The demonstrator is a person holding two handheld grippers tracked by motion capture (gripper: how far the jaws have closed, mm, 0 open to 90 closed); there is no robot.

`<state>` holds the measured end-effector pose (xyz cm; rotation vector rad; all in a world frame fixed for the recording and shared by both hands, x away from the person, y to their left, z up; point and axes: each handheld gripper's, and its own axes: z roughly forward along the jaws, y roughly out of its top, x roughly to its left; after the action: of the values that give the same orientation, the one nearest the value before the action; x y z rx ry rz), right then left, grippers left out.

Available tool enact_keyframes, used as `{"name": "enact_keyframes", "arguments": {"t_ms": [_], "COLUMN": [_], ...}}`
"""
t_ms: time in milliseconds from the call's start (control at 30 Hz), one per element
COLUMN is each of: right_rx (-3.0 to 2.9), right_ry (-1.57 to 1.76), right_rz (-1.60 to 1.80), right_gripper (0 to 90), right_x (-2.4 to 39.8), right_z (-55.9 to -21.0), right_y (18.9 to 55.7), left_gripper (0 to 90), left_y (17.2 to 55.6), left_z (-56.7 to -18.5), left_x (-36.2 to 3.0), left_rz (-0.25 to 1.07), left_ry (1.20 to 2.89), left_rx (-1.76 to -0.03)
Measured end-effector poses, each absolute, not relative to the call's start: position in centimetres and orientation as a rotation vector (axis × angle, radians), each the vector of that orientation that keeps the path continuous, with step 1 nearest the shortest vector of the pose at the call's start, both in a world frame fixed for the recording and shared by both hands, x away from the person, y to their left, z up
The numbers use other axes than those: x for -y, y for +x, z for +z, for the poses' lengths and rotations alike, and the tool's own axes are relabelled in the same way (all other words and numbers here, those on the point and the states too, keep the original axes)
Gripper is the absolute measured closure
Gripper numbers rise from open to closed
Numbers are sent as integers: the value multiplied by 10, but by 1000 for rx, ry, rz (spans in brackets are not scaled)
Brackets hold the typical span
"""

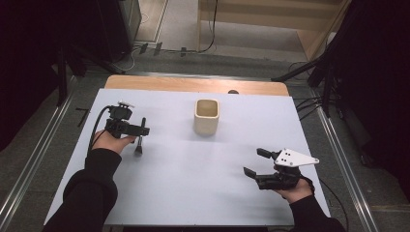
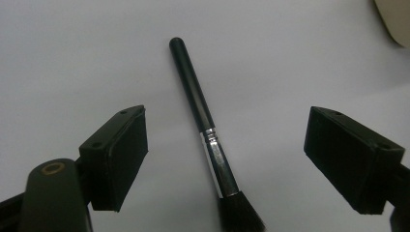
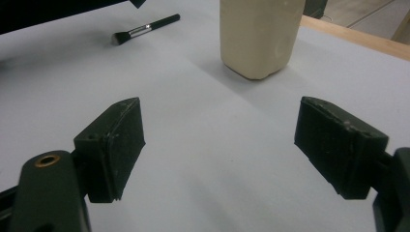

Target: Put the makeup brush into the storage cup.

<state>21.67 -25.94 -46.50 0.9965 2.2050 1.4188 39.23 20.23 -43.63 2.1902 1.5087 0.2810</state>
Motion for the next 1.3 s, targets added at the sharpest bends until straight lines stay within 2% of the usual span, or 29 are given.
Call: {"name": "enact_keyframes", "arguments": {"t_ms": [167,367,667,833,1300], "right_rx": [-2210,-2214,-2213,-2216,-2213], "right_ry": [997,996,1000,1000,998], "right_rz": [1412,1408,1412,1412,1408], "right_gripper": [191,191,192,192,194], "right_x": [259,259,259,258,258], "right_z": [-465,-466,-466,-466,-465], "right_y": [217,217,217,217,217], "left_gripper": [211,213,224,221,237], "left_y": [399,408,420,424,425], "left_z": [-435,-433,-434,-435,-444], "left_x": [-199,-195,-195,-196,-189], "left_rz": [225,145,-8,-45,5], "left_ry": [2276,2307,2299,2307,2307], "left_rx": [-1533,-1616,-1747,-1769,-1813]}}
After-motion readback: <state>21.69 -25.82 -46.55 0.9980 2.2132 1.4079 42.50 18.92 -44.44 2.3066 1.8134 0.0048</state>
